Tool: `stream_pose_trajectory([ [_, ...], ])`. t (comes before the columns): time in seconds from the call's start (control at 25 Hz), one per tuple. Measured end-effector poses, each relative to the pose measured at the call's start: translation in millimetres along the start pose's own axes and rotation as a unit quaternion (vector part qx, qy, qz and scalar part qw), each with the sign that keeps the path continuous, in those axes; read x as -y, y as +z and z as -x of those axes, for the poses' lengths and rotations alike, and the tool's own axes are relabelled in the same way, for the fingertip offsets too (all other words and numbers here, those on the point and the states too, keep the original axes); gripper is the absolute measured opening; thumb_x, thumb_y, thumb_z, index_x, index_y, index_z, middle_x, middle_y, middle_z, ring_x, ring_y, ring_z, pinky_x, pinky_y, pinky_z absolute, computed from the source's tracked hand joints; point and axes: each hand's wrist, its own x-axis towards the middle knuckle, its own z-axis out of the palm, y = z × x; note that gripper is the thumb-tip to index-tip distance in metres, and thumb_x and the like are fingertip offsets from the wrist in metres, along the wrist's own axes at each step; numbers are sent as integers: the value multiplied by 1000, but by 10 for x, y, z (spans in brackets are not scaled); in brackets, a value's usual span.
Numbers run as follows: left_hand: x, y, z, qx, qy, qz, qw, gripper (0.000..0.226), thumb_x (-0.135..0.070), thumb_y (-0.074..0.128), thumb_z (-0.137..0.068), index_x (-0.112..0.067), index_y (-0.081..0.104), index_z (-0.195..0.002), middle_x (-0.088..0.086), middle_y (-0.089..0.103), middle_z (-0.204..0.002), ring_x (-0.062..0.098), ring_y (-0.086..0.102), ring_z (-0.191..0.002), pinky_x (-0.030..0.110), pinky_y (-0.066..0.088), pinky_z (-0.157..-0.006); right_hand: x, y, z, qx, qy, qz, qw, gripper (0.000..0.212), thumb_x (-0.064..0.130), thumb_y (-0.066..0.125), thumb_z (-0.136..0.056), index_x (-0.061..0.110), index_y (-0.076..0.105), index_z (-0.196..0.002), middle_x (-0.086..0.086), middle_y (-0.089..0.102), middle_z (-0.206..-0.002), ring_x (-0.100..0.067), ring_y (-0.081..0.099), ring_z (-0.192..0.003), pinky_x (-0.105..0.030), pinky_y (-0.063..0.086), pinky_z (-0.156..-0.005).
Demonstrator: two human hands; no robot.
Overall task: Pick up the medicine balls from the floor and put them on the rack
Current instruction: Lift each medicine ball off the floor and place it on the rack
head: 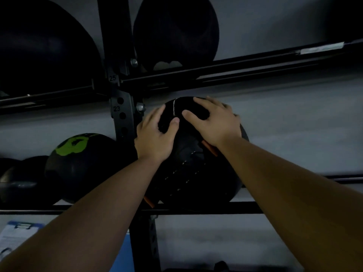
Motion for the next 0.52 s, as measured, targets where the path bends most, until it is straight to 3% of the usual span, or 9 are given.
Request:
stream_pose_trajectory([
  [0.2, 73, -89, -25, 49, 12, -24, 998, 91, -88, 29, -81, -48, 33, -163, -11, 29, -174, 31, 22, -158, 65, 26, -118, 196, -114, 107, 1, 20, 53, 998, 77, 88, 36, -82, 51, 43, -150, 12, 44, -160, -24, 40, -144, -52, 36, -111],
  [0.36, 119, -226, 5, 142, 39, -43, 988, 86, -85, 34, -93, -45, 17, -168, -8, 10, -180, 31, 6, -164, 64, 15, -126, 375, -297, 325, 77, 75, 138, 985, 87, 91, 26, -83, 48, 27, -158, 7, 38, -164, -28, 39, -144, -49, 41, -109],
  [0.44, 163, -370, 32, 155, 75, -6, 985, 83, -82, 44, -92, -42, 33, -164, -6, 20, -178, 33, 15, -162, 59, 18, -127, 456, -568, 471, 108, 96, 189, 971, 86, 91, 29, -81, 46, 33, -154, 2, 48, -155, -29, 51, -135, -45, 48, -100],
  [0.52, 126, -493, 108, 133, 146, 38, 980, 72, -75, 53, -85, -35, 63, -145, -4, 49, -162, 35, 41, -149, 55, 33, -120, 495, -1023, 688, 96, 101, 252, 958, 78, 89, 36, -82, 43, 46, -144, 3, 59, -142, -26, 59, -123, -40, 49, -90],
])
